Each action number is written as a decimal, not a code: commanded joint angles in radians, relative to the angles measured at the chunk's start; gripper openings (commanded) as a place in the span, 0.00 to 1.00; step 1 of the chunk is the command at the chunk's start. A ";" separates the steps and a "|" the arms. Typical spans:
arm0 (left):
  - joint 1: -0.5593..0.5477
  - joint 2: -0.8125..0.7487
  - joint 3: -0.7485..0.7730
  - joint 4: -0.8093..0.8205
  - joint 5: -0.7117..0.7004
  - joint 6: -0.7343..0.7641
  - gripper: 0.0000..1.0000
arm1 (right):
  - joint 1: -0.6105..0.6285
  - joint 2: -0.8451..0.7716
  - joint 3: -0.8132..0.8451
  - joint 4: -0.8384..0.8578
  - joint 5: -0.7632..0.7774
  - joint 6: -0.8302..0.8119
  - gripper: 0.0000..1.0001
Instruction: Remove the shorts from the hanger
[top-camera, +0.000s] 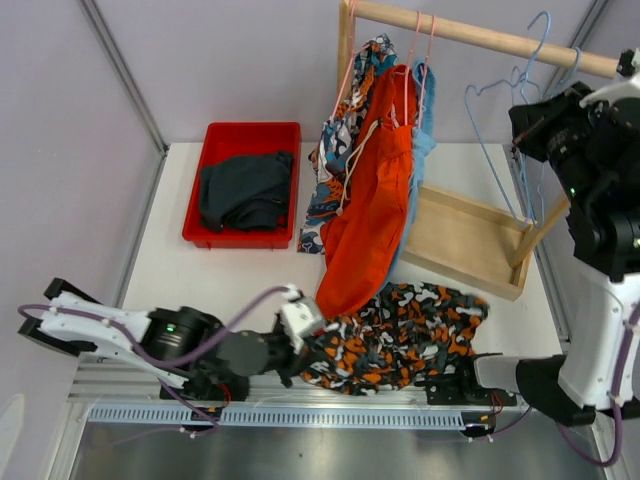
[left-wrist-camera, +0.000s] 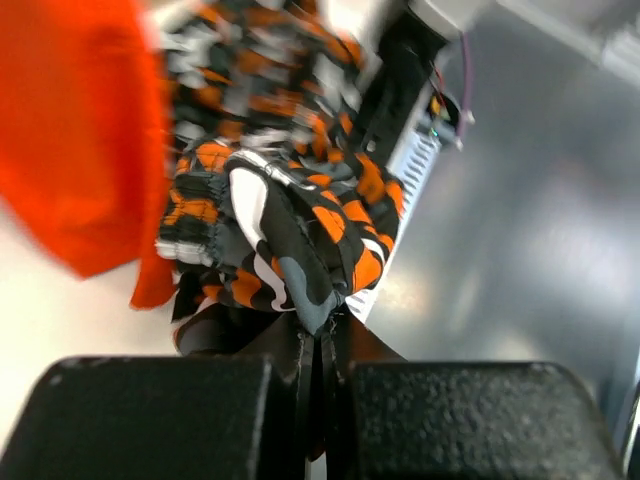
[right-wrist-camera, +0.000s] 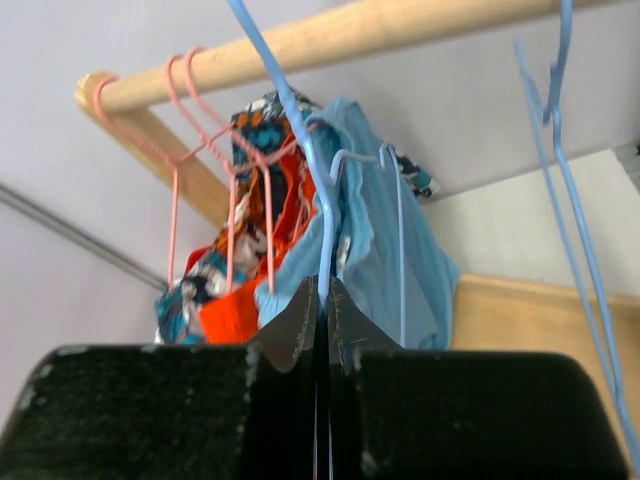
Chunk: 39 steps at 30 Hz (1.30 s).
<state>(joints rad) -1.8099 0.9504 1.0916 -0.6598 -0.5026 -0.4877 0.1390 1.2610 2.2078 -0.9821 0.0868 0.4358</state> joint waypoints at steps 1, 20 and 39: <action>-0.003 -0.058 -0.010 -0.170 -0.210 -0.152 0.00 | -0.030 0.067 0.043 0.151 0.060 -0.032 0.00; 0.220 -0.004 0.626 -0.307 -0.556 0.327 0.00 | -0.199 -0.049 -0.497 0.364 -0.062 -0.017 0.00; 1.115 0.494 1.321 -0.060 -0.018 0.698 0.00 | -0.207 -0.170 -0.749 0.395 -0.075 -0.034 0.00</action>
<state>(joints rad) -0.7773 1.3651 2.3276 -0.7792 -0.6773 0.1600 -0.0555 1.0847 1.5036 -0.4332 -0.0017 0.4137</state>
